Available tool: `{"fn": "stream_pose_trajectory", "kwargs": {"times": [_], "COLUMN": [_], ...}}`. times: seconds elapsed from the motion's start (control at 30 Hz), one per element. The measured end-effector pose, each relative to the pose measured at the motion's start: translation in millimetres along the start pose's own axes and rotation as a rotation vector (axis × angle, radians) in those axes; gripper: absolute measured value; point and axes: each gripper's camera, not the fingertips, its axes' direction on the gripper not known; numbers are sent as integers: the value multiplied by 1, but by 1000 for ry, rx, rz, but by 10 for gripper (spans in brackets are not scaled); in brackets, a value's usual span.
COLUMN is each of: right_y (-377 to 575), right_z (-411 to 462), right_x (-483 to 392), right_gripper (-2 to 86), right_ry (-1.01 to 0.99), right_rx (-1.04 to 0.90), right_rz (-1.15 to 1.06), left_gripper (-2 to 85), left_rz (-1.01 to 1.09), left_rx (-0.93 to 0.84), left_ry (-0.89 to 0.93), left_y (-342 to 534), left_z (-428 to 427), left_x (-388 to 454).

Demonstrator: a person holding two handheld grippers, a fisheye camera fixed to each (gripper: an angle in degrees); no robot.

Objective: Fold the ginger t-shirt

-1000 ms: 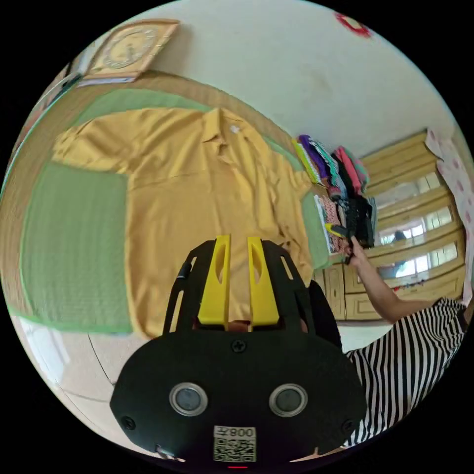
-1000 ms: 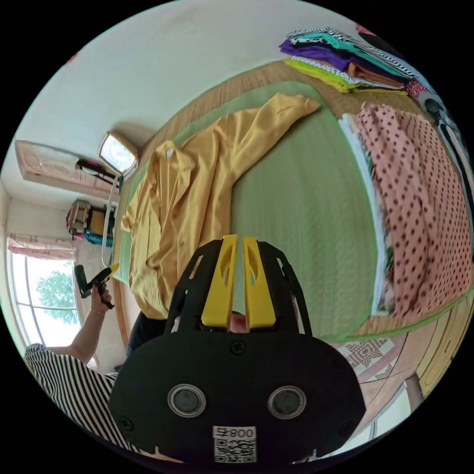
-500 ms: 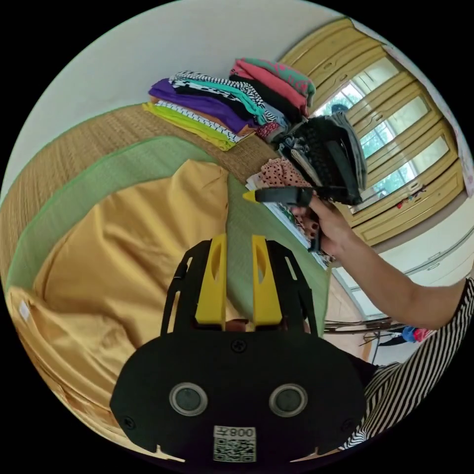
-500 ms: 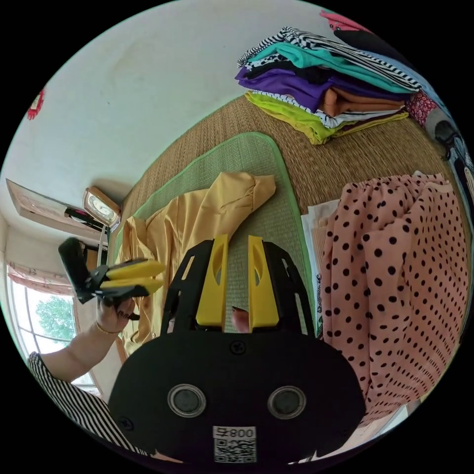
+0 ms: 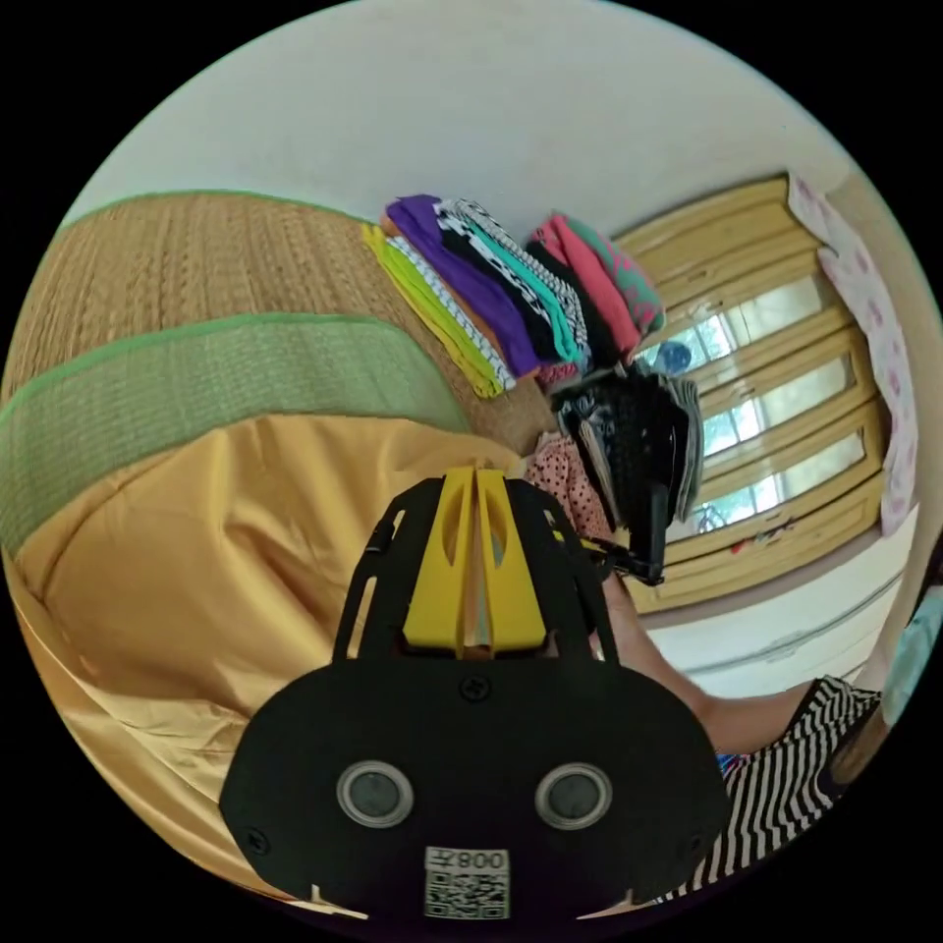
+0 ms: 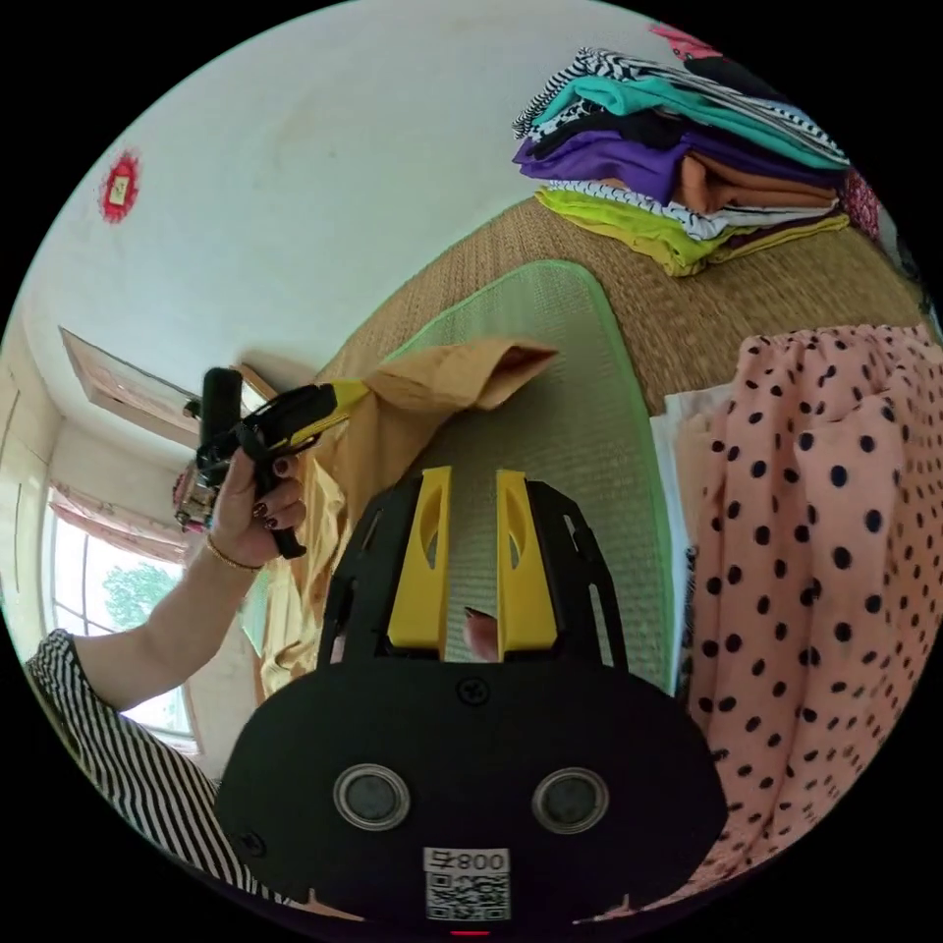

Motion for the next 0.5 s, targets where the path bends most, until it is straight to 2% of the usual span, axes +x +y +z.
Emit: {"fn": "stream_pose_trajectory", "kwargs": {"times": [0.07,0.27,0.5], "right_y": [-6,-22,-65], "right_z": [2,8,-22], "right_x": [4,14,-15], "right_gripper": [83,65,10], "right_ry": [-140,-259,-244], "right_rx": [34,98,98], "right_rz": [26,88,-29], "left_gripper": [3,3,5], "left_rz": [-55,-93,-64], "left_rx": [-4,-9,-41], "left_ry": [59,124,199], "left_y": [-3,-10,-22], "left_z": [-5,-10,-17], "left_x": [-11,-17,-7]}}
